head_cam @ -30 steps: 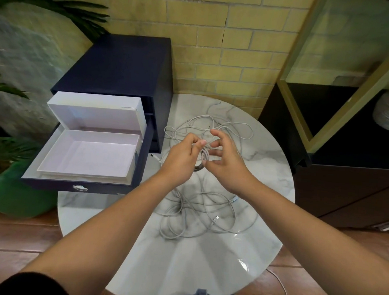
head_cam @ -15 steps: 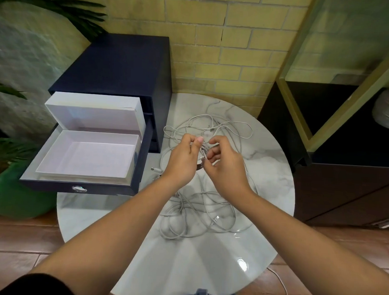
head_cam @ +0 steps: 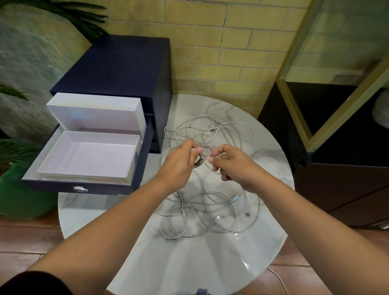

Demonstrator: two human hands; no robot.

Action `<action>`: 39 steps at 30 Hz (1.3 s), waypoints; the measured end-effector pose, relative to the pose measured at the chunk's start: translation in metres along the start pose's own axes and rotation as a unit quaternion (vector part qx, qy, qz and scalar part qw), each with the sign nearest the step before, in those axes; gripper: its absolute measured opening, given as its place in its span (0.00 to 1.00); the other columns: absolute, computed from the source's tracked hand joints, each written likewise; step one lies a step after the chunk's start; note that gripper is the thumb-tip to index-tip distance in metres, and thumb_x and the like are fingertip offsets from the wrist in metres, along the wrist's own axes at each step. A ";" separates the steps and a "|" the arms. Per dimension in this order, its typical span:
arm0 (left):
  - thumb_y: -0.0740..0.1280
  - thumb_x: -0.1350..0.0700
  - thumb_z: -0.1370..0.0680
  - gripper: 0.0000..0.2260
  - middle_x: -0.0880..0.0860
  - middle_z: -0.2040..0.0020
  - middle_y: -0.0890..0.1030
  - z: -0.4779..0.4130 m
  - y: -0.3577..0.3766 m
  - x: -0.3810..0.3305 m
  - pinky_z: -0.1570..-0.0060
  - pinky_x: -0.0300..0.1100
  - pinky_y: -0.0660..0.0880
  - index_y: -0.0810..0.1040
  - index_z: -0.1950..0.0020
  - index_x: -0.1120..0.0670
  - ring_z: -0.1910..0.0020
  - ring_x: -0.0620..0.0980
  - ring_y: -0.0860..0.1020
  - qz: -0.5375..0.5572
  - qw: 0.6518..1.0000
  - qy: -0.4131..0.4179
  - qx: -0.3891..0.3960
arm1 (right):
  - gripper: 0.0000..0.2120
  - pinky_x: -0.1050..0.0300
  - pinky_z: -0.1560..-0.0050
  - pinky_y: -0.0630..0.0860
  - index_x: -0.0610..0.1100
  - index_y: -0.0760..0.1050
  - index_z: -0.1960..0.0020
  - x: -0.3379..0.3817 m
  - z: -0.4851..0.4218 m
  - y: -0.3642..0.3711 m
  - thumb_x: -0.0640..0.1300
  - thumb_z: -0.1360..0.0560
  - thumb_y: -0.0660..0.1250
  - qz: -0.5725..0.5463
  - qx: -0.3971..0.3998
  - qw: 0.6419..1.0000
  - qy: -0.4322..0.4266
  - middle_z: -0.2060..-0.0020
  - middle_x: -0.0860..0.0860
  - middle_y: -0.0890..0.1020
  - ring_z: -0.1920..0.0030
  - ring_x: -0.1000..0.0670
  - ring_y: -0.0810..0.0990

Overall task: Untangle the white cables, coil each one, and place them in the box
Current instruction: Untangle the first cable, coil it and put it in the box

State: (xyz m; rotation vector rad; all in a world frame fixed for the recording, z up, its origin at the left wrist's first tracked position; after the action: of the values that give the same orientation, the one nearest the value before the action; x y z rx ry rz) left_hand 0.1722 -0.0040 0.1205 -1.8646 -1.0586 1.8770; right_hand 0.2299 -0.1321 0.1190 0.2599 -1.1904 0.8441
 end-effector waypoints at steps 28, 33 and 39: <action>0.57 0.47 0.18 0.12 0.45 0.72 0.62 0.001 0.036 -0.002 0.65 0.37 0.61 0.66 0.59 0.51 0.73 0.43 0.61 0.427 0.874 -0.206 0.103 | 0.05 0.58 0.60 0.79 0.45 0.79 0.58 -0.006 -0.011 -0.022 0.39 0.24 0.68 0.069 -0.159 0.978 -0.119 0.65 0.53 0.79 0.65 0.53 0.78; 0.56 0.47 0.17 0.14 0.49 0.66 0.71 -0.005 0.034 0.004 0.58 0.42 0.73 0.67 0.60 0.53 0.68 0.45 0.71 0.387 0.897 -0.214 0.012 | 0.12 0.52 0.49 0.81 0.37 0.79 0.48 -0.015 -0.011 0.003 0.39 0.19 0.58 -0.164 -0.092 0.979 -0.076 0.55 0.40 0.83 0.55 0.45 0.83; 0.55 0.44 0.18 0.20 0.51 0.47 0.79 -0.008 0.035 0.004 0.44 0.45 0.75 0.71 0.37 0.58 0.49 0.49 0.79 0.343 0.916 -0.206 0.035 | 0.10 0.59 0.51 0.79 0.37 0.79 0.43 -0.011 -0.007 0.007 0.35 0.23 0.65 -0.172 -0.051 0.977 -0.118 0.51 0.40 0.83 0.52 0.48 0.83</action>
State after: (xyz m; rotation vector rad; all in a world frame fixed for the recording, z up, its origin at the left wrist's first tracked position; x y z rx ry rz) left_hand 0.1893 -0.0236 0.0951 -2.0068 -0.4217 2.7472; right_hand 0.2293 -0.1282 0.1047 0.4774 -1.3569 0.4555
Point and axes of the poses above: each hand's wrist, its own z-axis away from the middle knuckle, its own y-axis out of the palm, x = y × z, the point moved 7 cm from there along -z, towards the middle knuckle
